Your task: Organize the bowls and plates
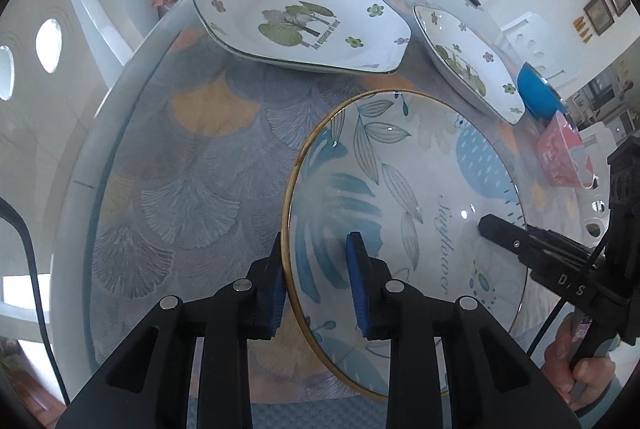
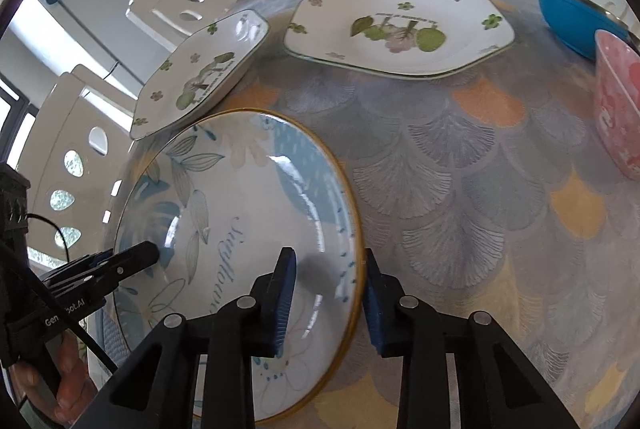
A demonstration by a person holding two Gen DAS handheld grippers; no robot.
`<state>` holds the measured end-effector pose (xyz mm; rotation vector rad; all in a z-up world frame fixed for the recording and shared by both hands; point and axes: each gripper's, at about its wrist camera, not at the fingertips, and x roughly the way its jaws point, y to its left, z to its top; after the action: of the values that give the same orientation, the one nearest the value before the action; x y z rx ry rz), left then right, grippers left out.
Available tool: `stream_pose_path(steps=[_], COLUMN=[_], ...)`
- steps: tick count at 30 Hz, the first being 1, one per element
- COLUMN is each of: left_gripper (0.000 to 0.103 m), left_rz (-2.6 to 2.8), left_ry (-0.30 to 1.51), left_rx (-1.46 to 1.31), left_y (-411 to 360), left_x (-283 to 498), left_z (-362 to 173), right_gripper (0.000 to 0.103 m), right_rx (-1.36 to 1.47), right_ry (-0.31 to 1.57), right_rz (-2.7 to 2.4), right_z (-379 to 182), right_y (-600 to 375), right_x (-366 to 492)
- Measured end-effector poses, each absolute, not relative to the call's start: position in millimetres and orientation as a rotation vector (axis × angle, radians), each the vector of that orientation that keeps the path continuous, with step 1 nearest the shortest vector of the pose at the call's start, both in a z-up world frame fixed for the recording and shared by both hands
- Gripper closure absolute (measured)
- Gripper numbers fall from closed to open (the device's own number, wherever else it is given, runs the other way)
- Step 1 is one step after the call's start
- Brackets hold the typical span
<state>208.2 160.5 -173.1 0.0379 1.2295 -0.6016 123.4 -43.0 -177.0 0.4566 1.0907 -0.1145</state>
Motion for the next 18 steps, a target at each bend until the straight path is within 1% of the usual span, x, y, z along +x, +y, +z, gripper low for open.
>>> stream_pose_path(steps=[11,18], left_gripper=[0.078,0.078], left_rz=[-0.616,-0.614], left_ry=[1.204,1.185], left_rx=[0.086,0.075], left_y=[160,173], left_x=[194,167], left_z=[-165,-151], right_gripper=[0.073,0.073], right_rx=[0.494,0.505], right_ry=[1.074,1.076], right_rz=[-0.078,-0.098], right_z=[-172,-160], right_y=[-45,-31], right_x=[113,83])
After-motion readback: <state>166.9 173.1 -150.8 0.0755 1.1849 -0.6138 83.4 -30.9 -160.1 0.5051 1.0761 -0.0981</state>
